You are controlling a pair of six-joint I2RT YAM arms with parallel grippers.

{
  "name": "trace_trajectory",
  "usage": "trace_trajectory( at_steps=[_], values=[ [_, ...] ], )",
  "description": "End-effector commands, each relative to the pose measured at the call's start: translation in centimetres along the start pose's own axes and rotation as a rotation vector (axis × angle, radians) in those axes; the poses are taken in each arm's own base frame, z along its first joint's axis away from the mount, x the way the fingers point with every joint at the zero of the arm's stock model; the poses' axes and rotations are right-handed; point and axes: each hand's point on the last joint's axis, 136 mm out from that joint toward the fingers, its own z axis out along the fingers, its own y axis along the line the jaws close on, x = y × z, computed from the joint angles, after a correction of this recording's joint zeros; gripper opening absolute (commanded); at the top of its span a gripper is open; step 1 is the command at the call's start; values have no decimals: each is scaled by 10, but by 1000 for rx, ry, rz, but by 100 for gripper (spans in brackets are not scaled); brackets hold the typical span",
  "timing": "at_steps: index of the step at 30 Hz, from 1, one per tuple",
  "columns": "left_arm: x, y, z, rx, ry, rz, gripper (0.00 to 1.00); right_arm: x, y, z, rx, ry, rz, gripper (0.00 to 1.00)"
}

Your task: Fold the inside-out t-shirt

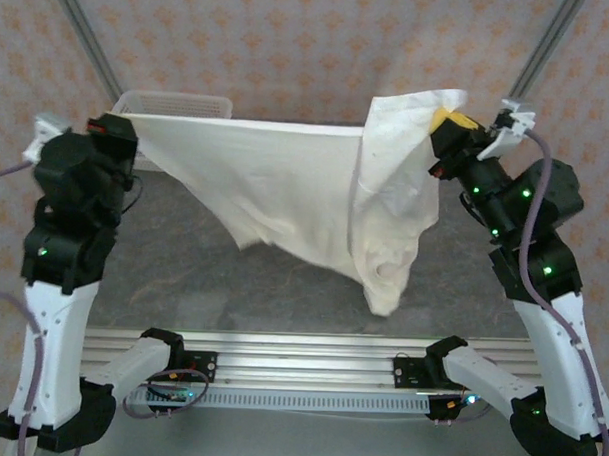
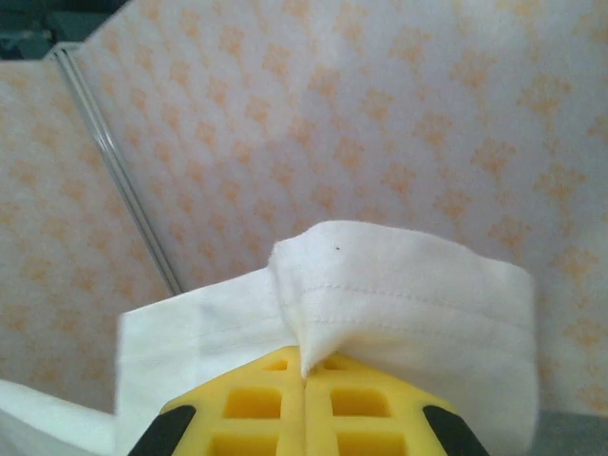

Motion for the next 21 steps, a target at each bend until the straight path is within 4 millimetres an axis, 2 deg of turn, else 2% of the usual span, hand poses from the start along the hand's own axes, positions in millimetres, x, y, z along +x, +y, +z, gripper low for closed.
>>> trace_trajectory(
  at_steps=[1, 3, 4, 6, 9, 10, 11, 12, 13, 14, 16, 17, 19, 21],
  values=[
    [-7, 16, 0, -93, -29, 161, 0, 5, 3, 11, -34, 15, 2, 3],
    [7, 25, 3, -97, 24, 168, 0, 29, 6, 15, -81, 64, 26, 3],
    [17, 38, 4, -126, 55, 167, 0, 49, 6, 18, -115, 98, 50, 4],
    [42, 77, 7, -215, 117, 160, 0, 100, 15, 16, -239, 189, 79, 7],
    [92, 160, 8, -378, 226, 134, 0, 209, 32, -13, -487, 377, 80, 15],
    [107, 189, 5, -430, 255, 131, 0, 251, 33, -28, -538, 444, 67, 18],
    [118, 214, 1, -474, 268, 124, 0, 287, 27, -42, -532, 503, 65, 25],
    [125, 233, -3, -507, 274, 122, 0, 310, 18, -50, -485, 540, 79, 32],
    [132, 249, -7, -530, 275, 114, 0, 326, 2, -56, -395, 559, 98, 38],
    [135, 259, -10, -535, 275, 109, 0, 332, -21, -58, -252, 547, 123, 40],
    [140, 269, -12, -538, 282, 119, 0, 331, -59, -68, -19, 515, 154, 42],
    [140, 272, -13, -549, 281, 134, 0, 329, -65, -74, 18, 511, 158, 42],
    [139, 278, -15, -581, 285, 171, 0, 331, -60, -84, 3, 537, 193, 42],
    [137, 281, -16, -601, 288, 198, 0, 344, -59, -92, 24, 581, 282, 42]
  ],
)
